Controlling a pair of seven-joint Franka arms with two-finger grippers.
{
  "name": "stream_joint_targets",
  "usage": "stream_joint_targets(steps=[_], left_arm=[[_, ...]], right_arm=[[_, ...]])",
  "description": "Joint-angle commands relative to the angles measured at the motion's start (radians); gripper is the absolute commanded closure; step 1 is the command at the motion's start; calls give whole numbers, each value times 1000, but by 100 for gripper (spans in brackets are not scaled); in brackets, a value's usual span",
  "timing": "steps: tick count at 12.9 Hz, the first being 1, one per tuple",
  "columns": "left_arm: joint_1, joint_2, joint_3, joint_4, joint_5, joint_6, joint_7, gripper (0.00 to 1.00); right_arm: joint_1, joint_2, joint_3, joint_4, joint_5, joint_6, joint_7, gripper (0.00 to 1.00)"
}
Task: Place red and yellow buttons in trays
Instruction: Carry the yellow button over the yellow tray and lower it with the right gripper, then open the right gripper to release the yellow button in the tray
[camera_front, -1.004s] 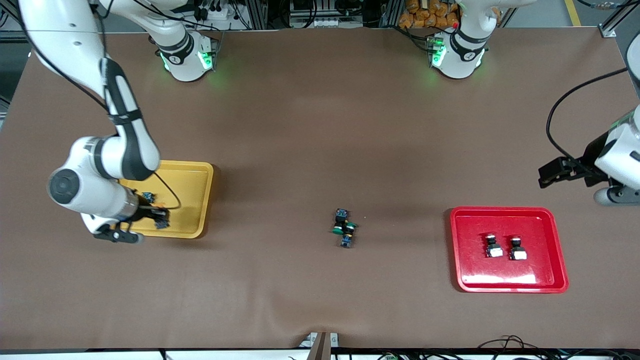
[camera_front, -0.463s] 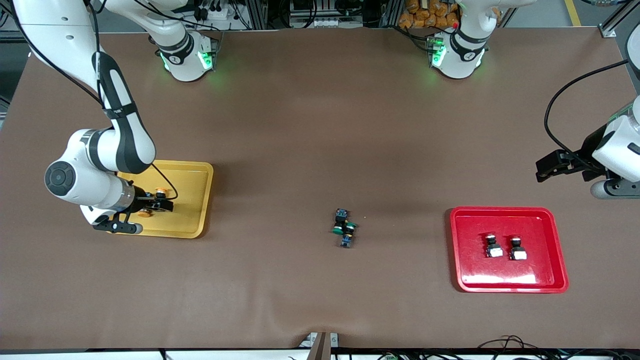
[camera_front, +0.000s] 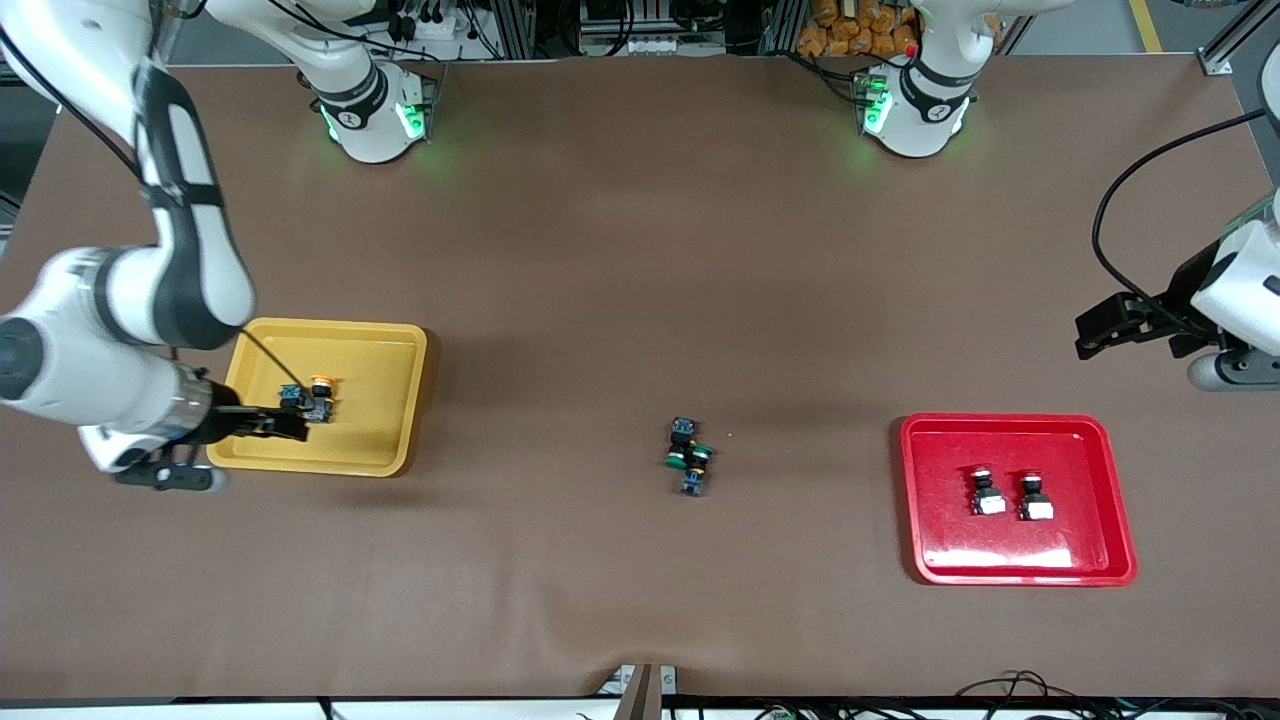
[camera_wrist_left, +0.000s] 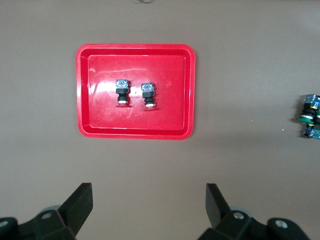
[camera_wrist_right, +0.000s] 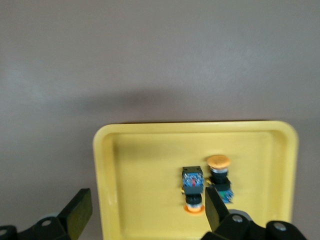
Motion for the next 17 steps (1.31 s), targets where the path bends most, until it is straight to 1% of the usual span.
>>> stream_joint_targets(steps=[1, 4, 6, 8, 9, 12, 14, 16, 17], left_arm=[[0, -11, 1, 33, -12, -45, -4, 0], [3, -11, -1, 32, -9, -45, -2, 0], [5, -12, -2, 33, -11, -46, 13, 0], [9, -12, -1, 32, -11, -48, 49, 0], [12, -17, -1, 32, -12, -48, 56, 0], [12, -17, -1, 30, -11, -48, 56, 0], [11, -17, -1, 30, -9, -48, 56, 0], [11, -17, -1, 32, -11, -48, 56, 0], [11, -17, -1, 32, -11, -46, 56, 0]], right_arm=[[-11, 18, 9, 124, -40, -95, -14, 0], [-8, -16, 11, 144, -112, -188, -14, 0], [0, -51, 17, 154, -115, -254, -14, 0], [21, -71, 20, 179, -111, -279, -16, 0], [23, -89, 21, 185, -108, -314, -14, 0], [36, -103, 20, 185, -117, -397, -5, 0], [24, -120, 15, 179, -102, -441, -14, 0], [18, -123, 18, 178, -114, -452, -14, 0], [-17, -129, 35, 178, -114, -460, -22, 0]])
